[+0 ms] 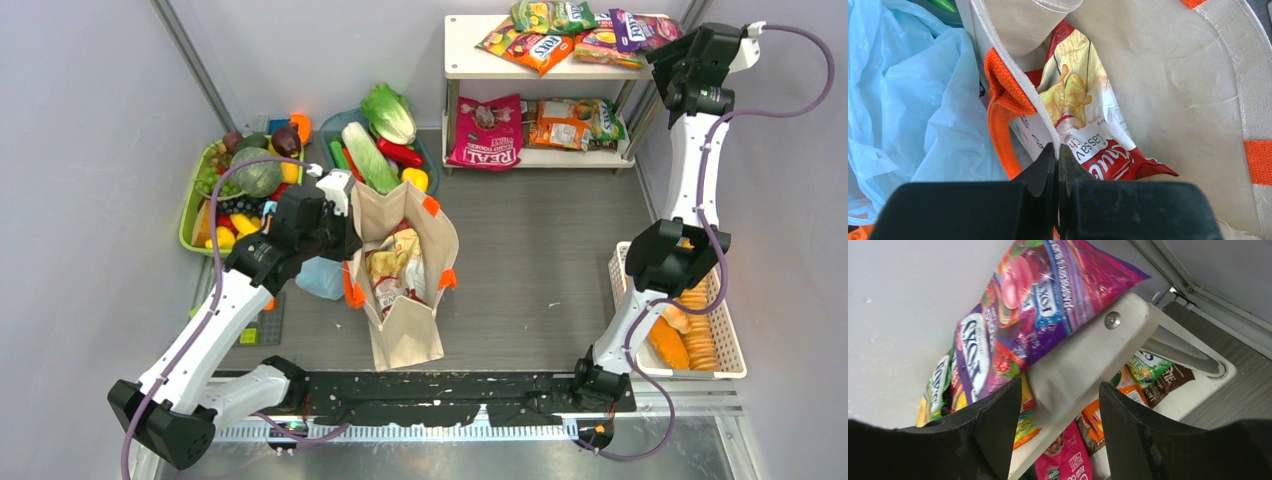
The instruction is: Place the mixed food into the grocery bags and tie them
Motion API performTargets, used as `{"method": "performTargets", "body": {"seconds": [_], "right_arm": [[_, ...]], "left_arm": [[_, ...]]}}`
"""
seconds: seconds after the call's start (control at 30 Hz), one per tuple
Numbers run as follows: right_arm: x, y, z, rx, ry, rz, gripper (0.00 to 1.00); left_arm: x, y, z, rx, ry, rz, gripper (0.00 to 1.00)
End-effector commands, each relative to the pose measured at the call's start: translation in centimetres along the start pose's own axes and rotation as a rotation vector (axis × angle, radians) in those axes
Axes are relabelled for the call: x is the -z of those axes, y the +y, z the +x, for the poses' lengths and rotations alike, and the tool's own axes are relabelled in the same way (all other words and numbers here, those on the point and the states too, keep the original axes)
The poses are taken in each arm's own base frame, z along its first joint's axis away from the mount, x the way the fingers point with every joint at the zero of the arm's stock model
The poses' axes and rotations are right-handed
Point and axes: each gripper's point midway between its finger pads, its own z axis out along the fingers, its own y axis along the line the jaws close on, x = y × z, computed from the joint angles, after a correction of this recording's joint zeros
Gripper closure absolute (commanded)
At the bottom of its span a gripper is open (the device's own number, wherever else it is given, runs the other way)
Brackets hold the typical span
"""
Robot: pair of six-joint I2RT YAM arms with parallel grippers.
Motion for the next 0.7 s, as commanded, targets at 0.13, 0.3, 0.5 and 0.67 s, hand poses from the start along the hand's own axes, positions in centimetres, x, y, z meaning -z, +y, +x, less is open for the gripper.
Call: {"method": "performTargets", "body": {"seconds": [0.13,0.3,0.5,0.67], "right_arm": [[-0.9,3.3,-2.7,-0.128,-0.044,-0.149,0.37],[0.2,3.5,-2.3,-0.145,-0.022,-0.174,0.37],[3.5,4.4,-3.7,-0.153,-0.079,-0.214,0.37],[4.5,5.1,-4.0,-0.157,-0.078,-0.235,0.37]], "left_arm": [[-0.6,0.4,-0.9,-0.028,-0.023,-0.012,1.00],[-0.7,0.3,-0.8,-0.031,-0.017,-0.006,1.00],[-0.6,0.3,-0.8,-0.033,-0.020,-0.010,1.00],[-0.6,0.2,-0.8,-0.033,-0.017,-0.005,1.00]]}}
